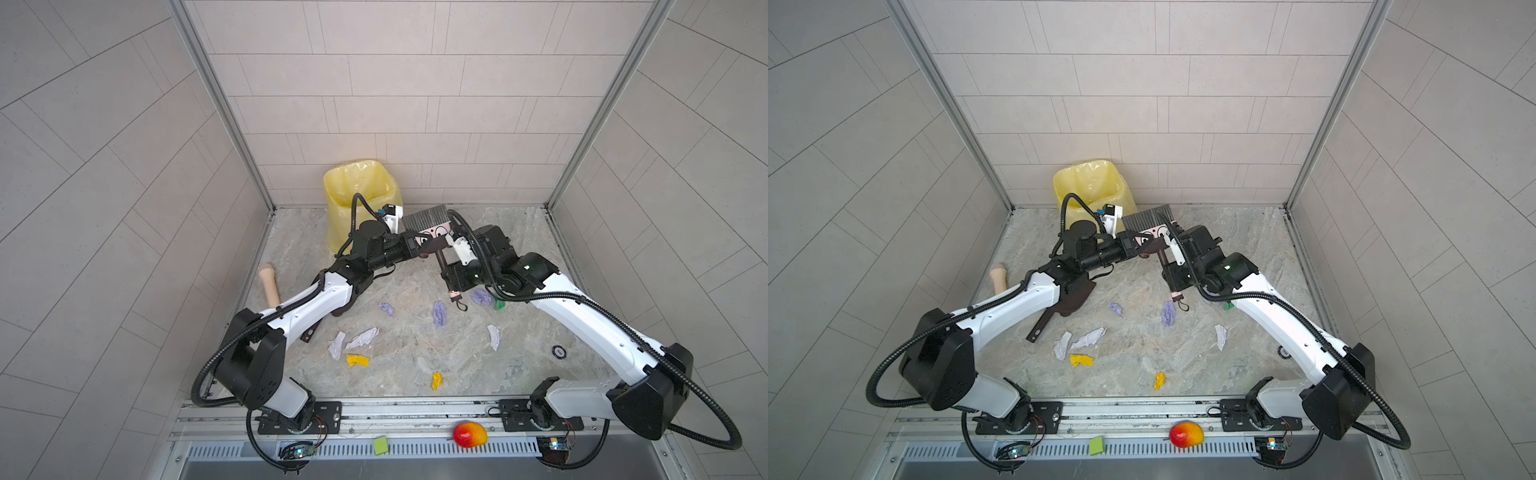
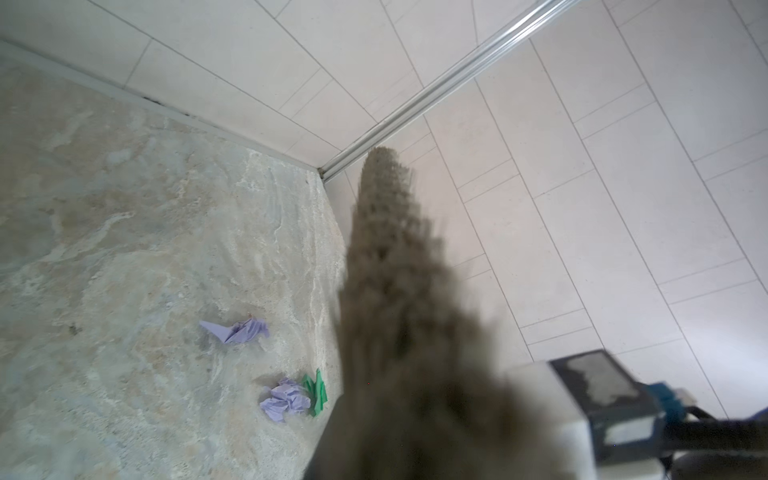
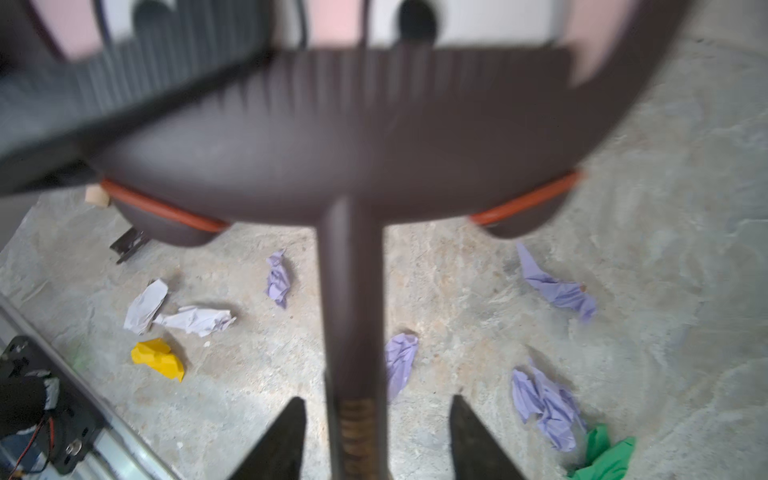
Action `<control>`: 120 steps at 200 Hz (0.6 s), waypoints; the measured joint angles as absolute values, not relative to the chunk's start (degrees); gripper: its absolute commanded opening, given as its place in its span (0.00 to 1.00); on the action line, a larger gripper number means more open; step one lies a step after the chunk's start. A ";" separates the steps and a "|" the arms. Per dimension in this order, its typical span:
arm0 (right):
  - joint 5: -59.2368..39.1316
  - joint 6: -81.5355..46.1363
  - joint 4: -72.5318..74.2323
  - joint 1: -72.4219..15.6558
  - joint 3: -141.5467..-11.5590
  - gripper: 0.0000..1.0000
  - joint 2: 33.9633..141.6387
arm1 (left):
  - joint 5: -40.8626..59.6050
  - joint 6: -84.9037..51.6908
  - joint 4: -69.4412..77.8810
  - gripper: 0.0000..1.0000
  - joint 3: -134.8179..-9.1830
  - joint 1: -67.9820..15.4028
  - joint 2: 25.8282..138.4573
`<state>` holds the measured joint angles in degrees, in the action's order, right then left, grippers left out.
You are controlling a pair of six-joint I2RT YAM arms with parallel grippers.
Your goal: Sweep away the paper scraps from the table
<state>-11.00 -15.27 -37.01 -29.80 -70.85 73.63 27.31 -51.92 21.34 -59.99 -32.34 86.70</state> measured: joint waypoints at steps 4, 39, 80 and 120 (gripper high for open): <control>-11.44 -15.64 -36.07 -28.75 -70.24 0.99 73.03 | 26.92 -52.07 21.56 0.00 -59.40 -32.21 86.70; -18.06 -21.41 -26.48 -17.85 -63.18 0.99 66.81 | 21.76 -55.11 25.43 0.00 -53.45 -30.65 84.93; -29.47 -28.84 -15.57 -14.15 -58.46 0.99 65.17 | 15.16 -60.84 37.65 0.00 -48.29 -28.60 79.26; -37.85 -38.39 -2.28 -14.09 -54.46 0.99 65.14 | 10.55 -64.34 46.65 0.00 -48.21 -28.10 76.93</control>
<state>-37.85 -38.39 -2.28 -14.09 -54.46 65.14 10.55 -64.34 46.65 -48.21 -28.10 76.93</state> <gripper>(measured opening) 0.993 0.175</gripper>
